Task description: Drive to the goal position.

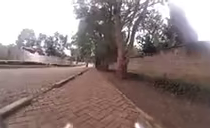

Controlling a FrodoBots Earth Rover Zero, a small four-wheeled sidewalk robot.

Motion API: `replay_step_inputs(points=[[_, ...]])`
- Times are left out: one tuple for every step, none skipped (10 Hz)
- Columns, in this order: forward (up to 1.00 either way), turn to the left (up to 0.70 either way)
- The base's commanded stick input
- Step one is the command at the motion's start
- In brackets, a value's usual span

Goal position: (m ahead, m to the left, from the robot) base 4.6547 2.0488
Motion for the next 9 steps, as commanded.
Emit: replay_step_inputs(points=[[0.5, 0.0], [0.5, 0.0], [0.5, 0.0], [0.5, 0.0], [0.5, 0.0], [0.5, 0.0], [0.5, 0.0], [0.5, 0.0], [0.5, 0.0]])
